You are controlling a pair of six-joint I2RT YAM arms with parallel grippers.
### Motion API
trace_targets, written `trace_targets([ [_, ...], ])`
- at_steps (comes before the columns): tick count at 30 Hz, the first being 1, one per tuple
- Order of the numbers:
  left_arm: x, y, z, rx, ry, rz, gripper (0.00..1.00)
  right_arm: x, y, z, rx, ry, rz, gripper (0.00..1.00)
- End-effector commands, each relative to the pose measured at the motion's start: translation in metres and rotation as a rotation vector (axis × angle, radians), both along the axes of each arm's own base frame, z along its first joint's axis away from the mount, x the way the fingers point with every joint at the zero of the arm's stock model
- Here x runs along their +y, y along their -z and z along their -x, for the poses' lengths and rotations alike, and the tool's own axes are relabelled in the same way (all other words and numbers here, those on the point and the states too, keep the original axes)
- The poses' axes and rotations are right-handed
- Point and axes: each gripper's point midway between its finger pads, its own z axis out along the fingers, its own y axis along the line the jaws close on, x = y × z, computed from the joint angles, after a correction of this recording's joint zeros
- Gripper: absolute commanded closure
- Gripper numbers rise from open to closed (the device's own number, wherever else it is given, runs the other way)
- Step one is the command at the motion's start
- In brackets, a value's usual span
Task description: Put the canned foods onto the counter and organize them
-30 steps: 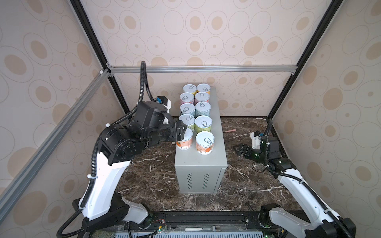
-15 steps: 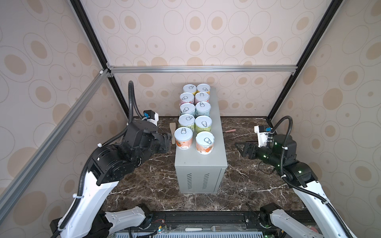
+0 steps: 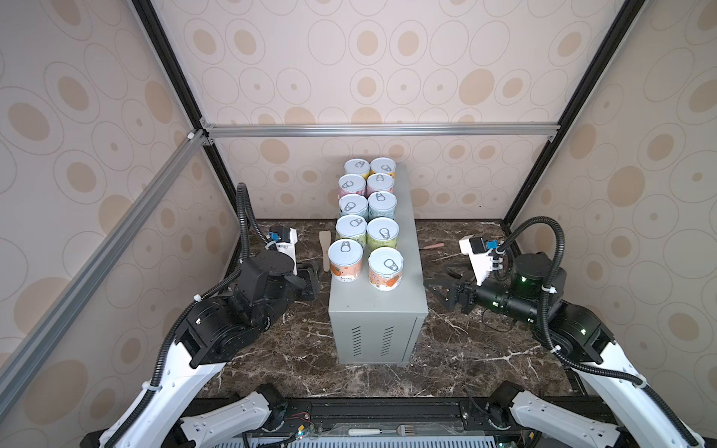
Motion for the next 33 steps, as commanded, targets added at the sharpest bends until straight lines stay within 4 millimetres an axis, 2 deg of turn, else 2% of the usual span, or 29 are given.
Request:
trace_targets([
  [1,-0.012,-0.009,-0.003,-0.047,0.04,0.034,0.52,0.013,-0.005,-0.002,-0.057,-0.015,0.042,0.13],
  [7,-0.023,-0.004,-0.009,-0.052,0.066,0.039,0.52,0.035,-0.008,-0.007,-0.073,-0.033,0.061,0.11],
  [14,-0.033,0.001,-0.012,-0.049,0.096,0.044,0.52,0.049,-0.01,-0.015,-0.067,-0.035,0.041,0.11],
  [22,-0.026,-0.002,-0.011,-0.065,0.082,0.039,0.52,0.061,-0.013,-0.015,-0.079,-0.055,0.029,0.1],
  [27,-0.025,0.001,-0.009,-0.058,0.081,0.033,0.51,0.065,-0.01,-0.02,-0.08,-0.033,0.034,0.09],
  [33,-0.02,0.001,-0.006,-0.064,0.075,0.033,0.51,0.056,-0.012,-0.032,-0.082,0.06,0.026,0.16],
])
